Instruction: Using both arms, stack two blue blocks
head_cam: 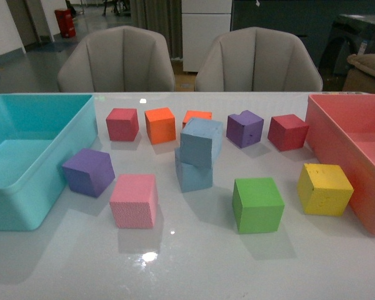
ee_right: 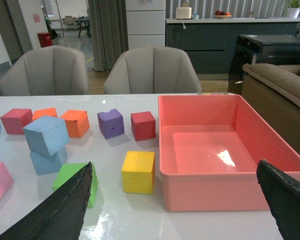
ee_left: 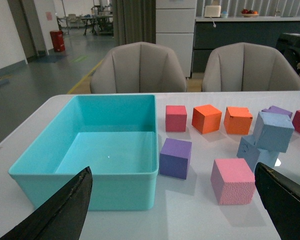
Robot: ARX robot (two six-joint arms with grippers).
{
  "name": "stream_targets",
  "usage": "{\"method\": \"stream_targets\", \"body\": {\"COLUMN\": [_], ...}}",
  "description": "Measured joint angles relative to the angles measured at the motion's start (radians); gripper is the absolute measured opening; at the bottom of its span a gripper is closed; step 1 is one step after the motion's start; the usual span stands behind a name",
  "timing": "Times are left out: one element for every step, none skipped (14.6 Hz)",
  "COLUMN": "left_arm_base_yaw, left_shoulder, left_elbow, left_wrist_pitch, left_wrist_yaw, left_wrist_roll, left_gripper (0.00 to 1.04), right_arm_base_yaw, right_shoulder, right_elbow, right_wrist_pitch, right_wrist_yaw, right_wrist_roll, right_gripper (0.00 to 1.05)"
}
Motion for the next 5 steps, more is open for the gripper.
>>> {"method": "stream_targets", "body": {"left_arm_base_yaw": [0.0,0.0,0.0,0.0,0.0], "left_shoulder": [0.0,0.0,0.0,0.0,0.0], "left_elbow": [0.0,0.0,0.0,0.0,0.0], "left_wrist_pitch": [0.0,0.0,0.0,0.0,0.0], "left_wrist_yaw": [0.0,0.0,0.0,0.0,0.0], "left_wrist_roll": [0.0,0.0,0.0,0.0,0.001], "left_gripper": [0.98,0.98,0.98,0.98,0.98], "right_arm_base_yaw": [0.0,0.0,0.0,0.0,0.0], "right_shoulder": [0.0,0.0,0.0,0.0,0.0], "right_elbow": [0.0,0.0,0.0,0.0,0.0], "right_wrist_pitch": [0.0,0.0,0.0,0.0,0.0], "right_wrist_yaw": [0.0,0.0,0.0,0.0,0.0], "right_wrist_roll": [0.0,0.0,0.0,0.0,0.0], "right_gripper": [0.98,0.98,0.98,0.98,0.98]}}
